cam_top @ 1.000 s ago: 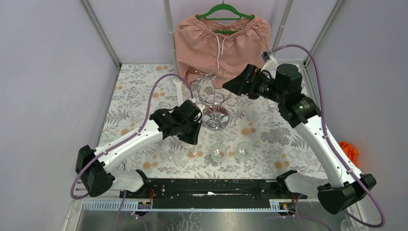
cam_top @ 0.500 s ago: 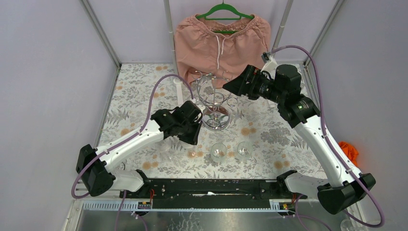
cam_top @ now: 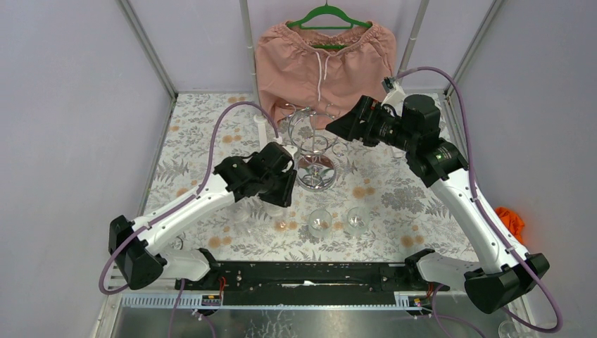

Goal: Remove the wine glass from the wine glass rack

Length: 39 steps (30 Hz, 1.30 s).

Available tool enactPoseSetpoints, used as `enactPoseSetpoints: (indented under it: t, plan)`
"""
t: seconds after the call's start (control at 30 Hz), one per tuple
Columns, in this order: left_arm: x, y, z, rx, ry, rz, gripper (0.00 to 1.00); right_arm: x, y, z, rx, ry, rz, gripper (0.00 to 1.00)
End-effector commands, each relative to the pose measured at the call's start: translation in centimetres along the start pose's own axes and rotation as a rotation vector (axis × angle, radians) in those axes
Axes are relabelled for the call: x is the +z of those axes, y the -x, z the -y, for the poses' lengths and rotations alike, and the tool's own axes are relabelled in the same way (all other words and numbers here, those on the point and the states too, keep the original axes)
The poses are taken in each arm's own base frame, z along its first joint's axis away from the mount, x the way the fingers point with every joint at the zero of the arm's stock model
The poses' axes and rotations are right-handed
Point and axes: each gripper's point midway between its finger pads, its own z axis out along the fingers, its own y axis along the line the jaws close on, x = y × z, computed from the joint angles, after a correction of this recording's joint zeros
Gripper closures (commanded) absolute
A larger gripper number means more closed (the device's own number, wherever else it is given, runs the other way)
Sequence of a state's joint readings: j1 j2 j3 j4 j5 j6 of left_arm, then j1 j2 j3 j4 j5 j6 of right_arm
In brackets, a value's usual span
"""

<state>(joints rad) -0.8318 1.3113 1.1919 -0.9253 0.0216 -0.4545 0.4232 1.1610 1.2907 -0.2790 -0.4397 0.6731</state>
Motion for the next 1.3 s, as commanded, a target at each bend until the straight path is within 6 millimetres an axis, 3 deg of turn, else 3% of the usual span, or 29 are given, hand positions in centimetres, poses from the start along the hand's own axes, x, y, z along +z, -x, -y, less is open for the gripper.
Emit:
enactPoseSetpoints:
  t: [0.0,0.27,0.43,0.6,0.73,0.9,1.07,1.27]
  plan:
    - [-1.9,1.1,-0.3,-0.006,0.042,0.052,0.55,-0.5,0.7,-0.6,-0.047,0.028,0.026,0.00]
    - [-5.9,3.7,-0.1,-0.013,0.063,0.146,0.54,-1.1,1.1,0.5,-0.079,-0.054,0.042,0.00]
    - [-11.0,8.0,0.5,-0.050,0.053,0.350,0.54,-2.1,1.9,2.1,-0.102,-0.177,0.083,0.00]
    - [-16.3,12.1,-0.7,-0.157,0.093,0.635,0.53,-3.2,2.9,3.9,-0.129,-0.307,0.127,0.00]
    - [-19.2,13.7,-3.6,-0.274,0.199,0.824,0.50,-3.9,3.1,5.4,-0.142,-0.388,0.143,0.00]
    - [-19.9,14.4,-6.8,-0.382,0.365,0.930,0.46,-4.5,3.1,7.7,-0.152,-0.493,0.157,0.00]
    - [-19.3,15.7,-7.2,-0.420,0.343,0.939,0.42,-4.8,3.0,9.1,-0.165,-0.565,0.152,0.00]
    - [-18.7,16.8,-7.5,-0.435,0.277,0.919,0.42,-5.1,2.8,9.3,-0.178,-0.570,0.150,0.00]
